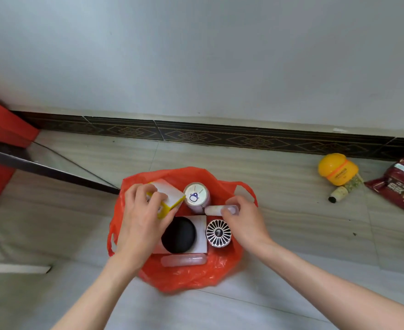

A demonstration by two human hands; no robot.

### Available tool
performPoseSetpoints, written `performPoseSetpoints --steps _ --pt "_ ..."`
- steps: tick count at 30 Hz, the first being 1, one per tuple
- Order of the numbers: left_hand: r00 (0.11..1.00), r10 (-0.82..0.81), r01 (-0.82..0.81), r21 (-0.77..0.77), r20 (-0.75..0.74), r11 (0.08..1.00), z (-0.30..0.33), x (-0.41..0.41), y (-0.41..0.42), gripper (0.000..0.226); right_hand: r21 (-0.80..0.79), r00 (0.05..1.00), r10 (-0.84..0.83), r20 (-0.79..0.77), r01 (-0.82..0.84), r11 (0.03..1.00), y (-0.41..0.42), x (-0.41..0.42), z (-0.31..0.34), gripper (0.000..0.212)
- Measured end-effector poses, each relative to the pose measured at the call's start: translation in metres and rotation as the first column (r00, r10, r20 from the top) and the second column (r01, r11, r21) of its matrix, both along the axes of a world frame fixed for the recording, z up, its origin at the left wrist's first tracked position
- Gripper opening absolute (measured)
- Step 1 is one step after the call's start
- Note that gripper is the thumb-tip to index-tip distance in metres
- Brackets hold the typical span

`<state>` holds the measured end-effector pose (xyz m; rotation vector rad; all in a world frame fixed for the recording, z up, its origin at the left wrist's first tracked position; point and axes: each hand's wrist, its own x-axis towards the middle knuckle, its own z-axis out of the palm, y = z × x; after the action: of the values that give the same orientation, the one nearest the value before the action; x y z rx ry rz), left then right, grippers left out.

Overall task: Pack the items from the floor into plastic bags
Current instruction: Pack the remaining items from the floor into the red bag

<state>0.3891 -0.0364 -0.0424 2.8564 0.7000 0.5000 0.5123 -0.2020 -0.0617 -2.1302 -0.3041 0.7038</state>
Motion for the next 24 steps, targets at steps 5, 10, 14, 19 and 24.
performPoseSetpoints --steps 5,10,14,19,24 --pt "0.964 -0.166 0.17 0.002 -0.206 0.985 -0.023 0.012 0.024 0.03 -0.046 0.984 0.116 0.139 -0.111 0.993 0.012 0.003 -0.012 0.018" --pt "0.918 -0.241 0.22 -0.099 -0.315 0.97 -0.036 0.012 0.026 0.023 -0.037 0.962 0.197 0.187 -0.194 0.98 0.008 0.001 -0.014 0.018" --pt "0.945 -0.256 0.231 -0.138 -0.205 0.963 -0.023 0.012 0.003 0.033 -0.005 0.943 0.232 0.24 -0.237 0.971 -0.014 0.003 -0.011 0.021" --pt "0.924 -0.364 0.345 -0.158 -0.118 0.925 -0.011 0.032 -0.045 0.038 -0.042 0.947 0.187 0.262 -0.182 0.982 -0.061 0.016 -0.011 0.031" --pt "0.808 -0.543 0.53 -0.12 -0.228 0.84 -0.01 0.086 -0.092 0.042 -0.15 0.965 0.01 0.261 0.03 0.988 -0.132 0.057 -0.019 0.036"
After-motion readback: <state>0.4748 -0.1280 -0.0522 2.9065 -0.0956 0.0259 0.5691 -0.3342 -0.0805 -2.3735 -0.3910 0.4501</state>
